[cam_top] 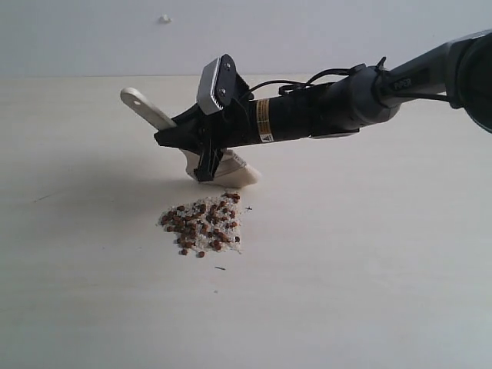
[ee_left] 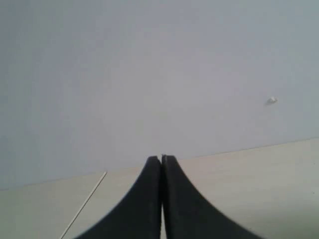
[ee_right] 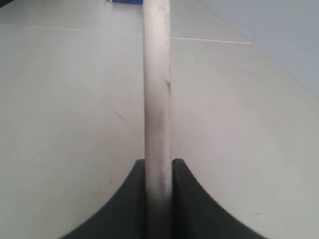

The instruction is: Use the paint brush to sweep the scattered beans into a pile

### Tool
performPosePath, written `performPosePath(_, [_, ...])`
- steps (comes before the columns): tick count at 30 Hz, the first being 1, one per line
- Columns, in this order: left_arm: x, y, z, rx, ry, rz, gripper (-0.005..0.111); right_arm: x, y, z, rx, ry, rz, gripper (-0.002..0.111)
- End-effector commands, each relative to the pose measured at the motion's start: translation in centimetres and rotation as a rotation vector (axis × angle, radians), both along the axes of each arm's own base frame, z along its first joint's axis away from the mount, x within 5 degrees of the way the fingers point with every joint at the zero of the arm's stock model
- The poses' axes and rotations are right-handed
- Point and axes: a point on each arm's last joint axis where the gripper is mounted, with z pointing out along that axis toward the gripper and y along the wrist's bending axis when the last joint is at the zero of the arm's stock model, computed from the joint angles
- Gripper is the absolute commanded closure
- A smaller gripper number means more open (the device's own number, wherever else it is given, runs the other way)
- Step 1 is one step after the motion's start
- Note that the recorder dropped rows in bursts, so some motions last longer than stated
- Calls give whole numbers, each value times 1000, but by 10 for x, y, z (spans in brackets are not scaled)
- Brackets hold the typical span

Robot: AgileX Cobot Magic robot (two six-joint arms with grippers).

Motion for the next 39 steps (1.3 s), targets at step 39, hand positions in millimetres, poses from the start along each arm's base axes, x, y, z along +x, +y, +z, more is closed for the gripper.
performPosePath(39, [0, -1, -1, -2, 0, -15, 107, -64, -30, 6, 16, -495, -869, 108])
